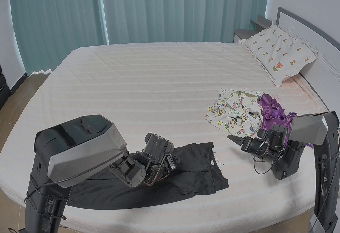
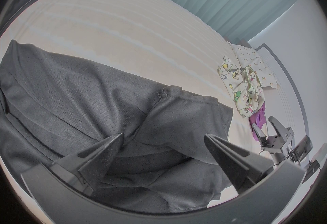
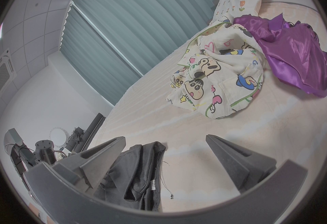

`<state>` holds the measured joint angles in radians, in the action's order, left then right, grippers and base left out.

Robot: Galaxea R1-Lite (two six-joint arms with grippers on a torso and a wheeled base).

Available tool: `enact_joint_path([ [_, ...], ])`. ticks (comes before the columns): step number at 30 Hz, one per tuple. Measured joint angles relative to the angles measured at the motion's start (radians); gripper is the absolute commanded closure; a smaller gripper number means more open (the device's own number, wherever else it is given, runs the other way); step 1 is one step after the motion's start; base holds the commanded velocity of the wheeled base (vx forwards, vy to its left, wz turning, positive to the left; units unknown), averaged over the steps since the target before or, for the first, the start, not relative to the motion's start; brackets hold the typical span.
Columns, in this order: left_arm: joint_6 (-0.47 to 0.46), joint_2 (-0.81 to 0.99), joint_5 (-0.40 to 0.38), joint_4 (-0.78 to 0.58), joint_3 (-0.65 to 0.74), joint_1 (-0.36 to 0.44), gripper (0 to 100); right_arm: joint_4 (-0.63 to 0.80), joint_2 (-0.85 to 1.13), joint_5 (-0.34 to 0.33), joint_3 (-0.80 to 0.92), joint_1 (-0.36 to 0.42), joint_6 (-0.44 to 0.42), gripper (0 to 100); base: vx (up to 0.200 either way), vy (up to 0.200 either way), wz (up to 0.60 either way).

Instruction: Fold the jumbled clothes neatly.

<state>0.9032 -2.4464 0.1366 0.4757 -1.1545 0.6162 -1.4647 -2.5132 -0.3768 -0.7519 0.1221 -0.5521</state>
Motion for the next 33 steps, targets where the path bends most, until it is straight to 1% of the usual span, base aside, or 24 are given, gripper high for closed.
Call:
enact_joint_path([
  [11, 0.006, 0.014, 0.003, 0.013, -0.006, -0.009, 0, 0.001, -0.003, 0.001, 0.000, 0.001, 0.000, 0, 0.000, 0.000, 0.00],
  [25, 0.024, 0.095, 0.017, 0.010, 0.027, -0.043, 0, 0.001, -0.004, 0.000, 0.001, 0.000, -0.001, 0, 0.000, 0.000, 0.00],
  [29, 0.024, 0.133, 0.020, 0.007, 0.070, -0.065, 0, 0.001, -0.004, 0.000, 0.001, 0.000, 0.000, 0, 0.000, 0.000, 0.00],
  [32, 0.026, 0.164, 0.019, 0.008, 0.129, -0.092, 0, 0.001, -0.004, 0.000, 0.001, 0.000, -0.001, 0, 0.000, 0.000, 0.00],
  [33, 0.026, 0.179, 0.016, 0.008, 0.162, -0.108, 0, 0.001, -0.004, 0.000, 0.002, 0.000, -0.001, 0, 0.000, 0.200, 0.00],
])
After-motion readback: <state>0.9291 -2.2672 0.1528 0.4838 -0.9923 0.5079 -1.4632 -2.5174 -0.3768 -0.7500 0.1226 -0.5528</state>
